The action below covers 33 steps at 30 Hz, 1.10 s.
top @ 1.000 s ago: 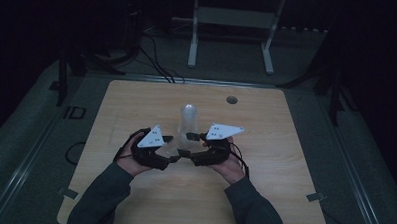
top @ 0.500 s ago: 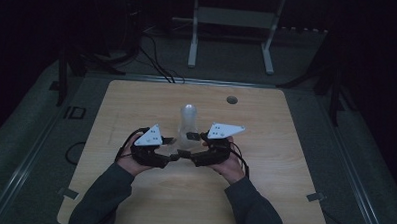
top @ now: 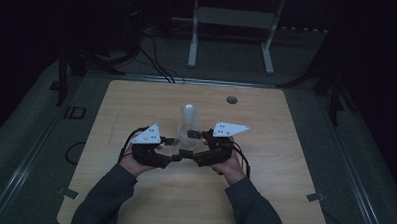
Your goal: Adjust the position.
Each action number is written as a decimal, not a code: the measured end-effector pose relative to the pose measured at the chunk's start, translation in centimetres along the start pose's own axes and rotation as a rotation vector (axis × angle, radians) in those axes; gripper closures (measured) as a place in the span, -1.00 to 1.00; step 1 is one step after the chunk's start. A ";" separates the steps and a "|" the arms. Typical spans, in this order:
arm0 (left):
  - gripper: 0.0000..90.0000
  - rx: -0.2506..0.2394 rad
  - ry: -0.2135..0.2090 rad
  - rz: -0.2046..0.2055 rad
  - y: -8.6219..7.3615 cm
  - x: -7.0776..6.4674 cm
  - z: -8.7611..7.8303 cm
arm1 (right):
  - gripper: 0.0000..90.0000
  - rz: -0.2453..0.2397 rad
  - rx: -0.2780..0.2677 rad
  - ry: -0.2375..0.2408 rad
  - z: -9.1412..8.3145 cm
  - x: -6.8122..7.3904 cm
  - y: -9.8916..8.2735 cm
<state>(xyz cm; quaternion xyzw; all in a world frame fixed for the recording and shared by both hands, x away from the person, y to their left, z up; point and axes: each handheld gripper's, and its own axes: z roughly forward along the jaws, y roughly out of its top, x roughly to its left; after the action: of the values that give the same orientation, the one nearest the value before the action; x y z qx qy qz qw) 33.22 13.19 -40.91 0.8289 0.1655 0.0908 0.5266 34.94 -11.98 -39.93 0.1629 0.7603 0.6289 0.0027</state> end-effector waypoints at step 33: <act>-0.08 -0.139 -0.116 -0.119 -1.3 0.6 1.1 | -0.39 0.019 -0.104 0.019 -0.1 -0.1 0.8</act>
<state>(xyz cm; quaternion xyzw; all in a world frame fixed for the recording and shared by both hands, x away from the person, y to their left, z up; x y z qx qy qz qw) 33.94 13.01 -42.55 0.7829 0.1767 0.0225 0.5961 35.21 -11.93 -39.14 0.1637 0.7249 0.6691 -0.0021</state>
